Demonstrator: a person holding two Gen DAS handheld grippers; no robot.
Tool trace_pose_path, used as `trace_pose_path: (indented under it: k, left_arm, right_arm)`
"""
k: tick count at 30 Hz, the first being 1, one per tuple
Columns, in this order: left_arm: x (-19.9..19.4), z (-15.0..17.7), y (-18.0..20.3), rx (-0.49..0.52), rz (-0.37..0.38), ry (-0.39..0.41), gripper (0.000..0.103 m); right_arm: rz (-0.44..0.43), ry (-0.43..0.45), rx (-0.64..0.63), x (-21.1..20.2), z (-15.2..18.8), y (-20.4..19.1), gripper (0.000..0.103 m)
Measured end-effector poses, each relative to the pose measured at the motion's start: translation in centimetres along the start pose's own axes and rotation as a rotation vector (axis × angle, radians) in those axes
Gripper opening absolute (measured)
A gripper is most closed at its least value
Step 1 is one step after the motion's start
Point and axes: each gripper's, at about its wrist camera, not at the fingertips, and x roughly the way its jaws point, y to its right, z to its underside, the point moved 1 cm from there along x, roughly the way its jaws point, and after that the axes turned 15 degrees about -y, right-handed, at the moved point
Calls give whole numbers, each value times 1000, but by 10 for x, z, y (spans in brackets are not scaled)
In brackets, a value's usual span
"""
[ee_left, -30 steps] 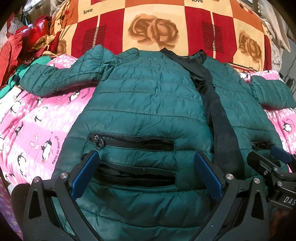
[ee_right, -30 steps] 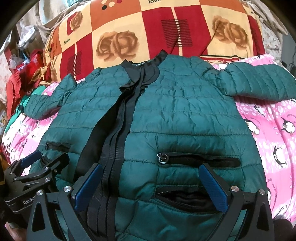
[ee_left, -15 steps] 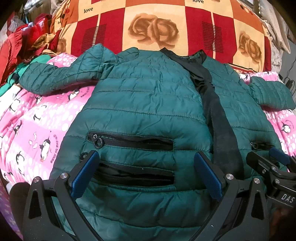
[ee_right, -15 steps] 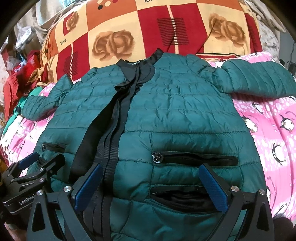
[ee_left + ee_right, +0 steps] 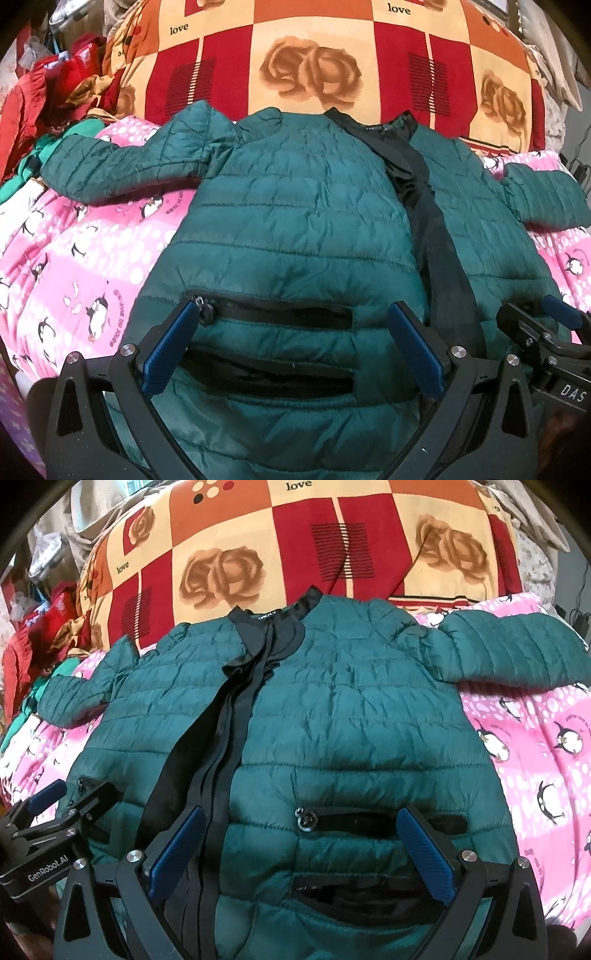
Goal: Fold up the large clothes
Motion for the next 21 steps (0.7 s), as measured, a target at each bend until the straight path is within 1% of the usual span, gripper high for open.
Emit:
trace_pose_path:
  k: [7,17,21]
  left_arm:
    - [1,-14,-6,-16,-28,11,102]
    - [8,-23,-14,-42,-39,-1,102]
    - [9,-26,-18,-50,-41,-4,102]
  right_arm:
    - [11,9,-4,1,-13,-1,103]
    - [27,-7,-12,12,-23,-3,103]
    - [20,-18,-10,18,-26,-4,103]
